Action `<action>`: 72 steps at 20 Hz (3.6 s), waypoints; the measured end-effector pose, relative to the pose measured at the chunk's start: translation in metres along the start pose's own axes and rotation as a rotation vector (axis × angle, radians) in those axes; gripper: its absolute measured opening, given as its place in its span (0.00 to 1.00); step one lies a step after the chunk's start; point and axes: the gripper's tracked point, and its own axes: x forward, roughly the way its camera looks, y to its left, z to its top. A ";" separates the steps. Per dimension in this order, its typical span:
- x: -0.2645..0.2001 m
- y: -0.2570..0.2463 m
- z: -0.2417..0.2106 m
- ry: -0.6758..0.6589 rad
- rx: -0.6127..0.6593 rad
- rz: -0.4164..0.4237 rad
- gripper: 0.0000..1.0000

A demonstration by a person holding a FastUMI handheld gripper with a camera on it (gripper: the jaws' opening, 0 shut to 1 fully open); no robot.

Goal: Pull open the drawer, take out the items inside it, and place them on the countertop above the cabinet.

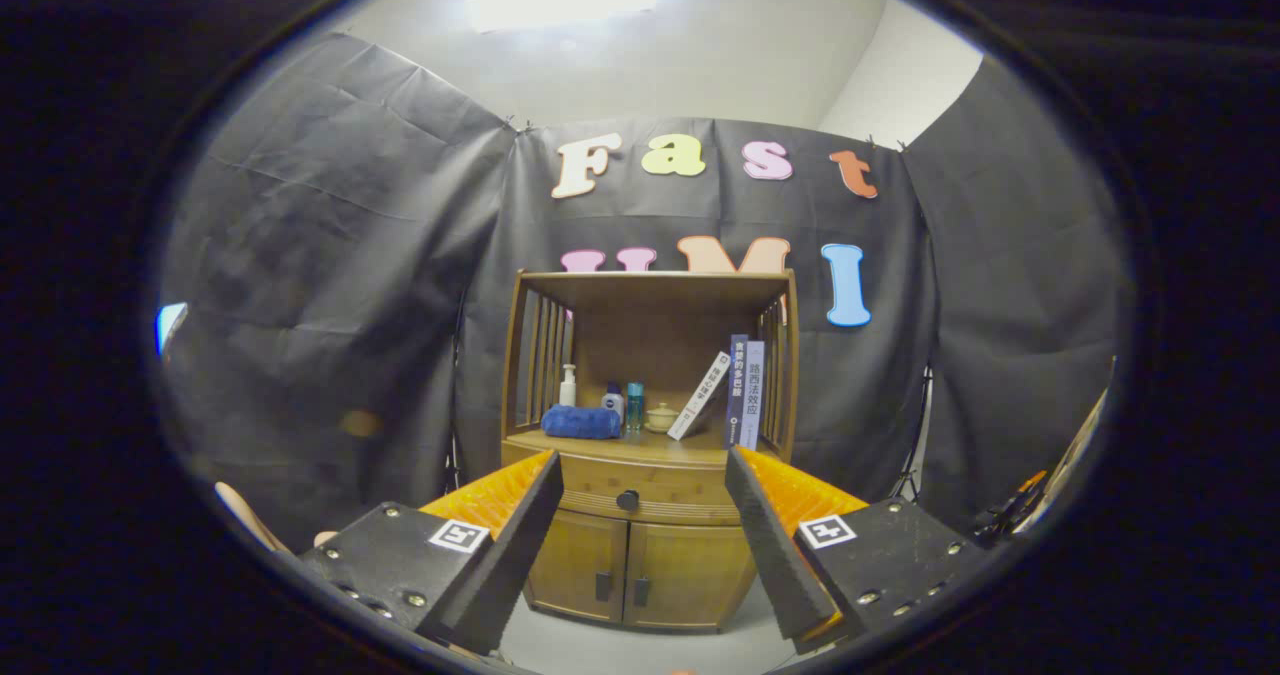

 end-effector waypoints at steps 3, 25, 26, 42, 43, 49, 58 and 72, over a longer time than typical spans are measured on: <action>0.001 0.002 -0.004 0.004 -0.009 0.004 0.97; 0.229 0.030 -0.221 0.237 -0.059 -0.015 0.97; 0.243 0.031 -0.232 0.250 -0.061 -0.022 0.97; 0.344 0.035 -0.294 0.332 -0.058 -0.121 0.53; 0.348 0.034 -0.295 0.325 -0.050 -0.136 0.50; 0.341 0.034 -0.298 0.347 0.028 -0.156 0.38; 0.323 0.034 -0.295 0.389 0.028 -0.148 0.18; 0.216 0.048 -0.277 0.429 0.030 -0.137 0.18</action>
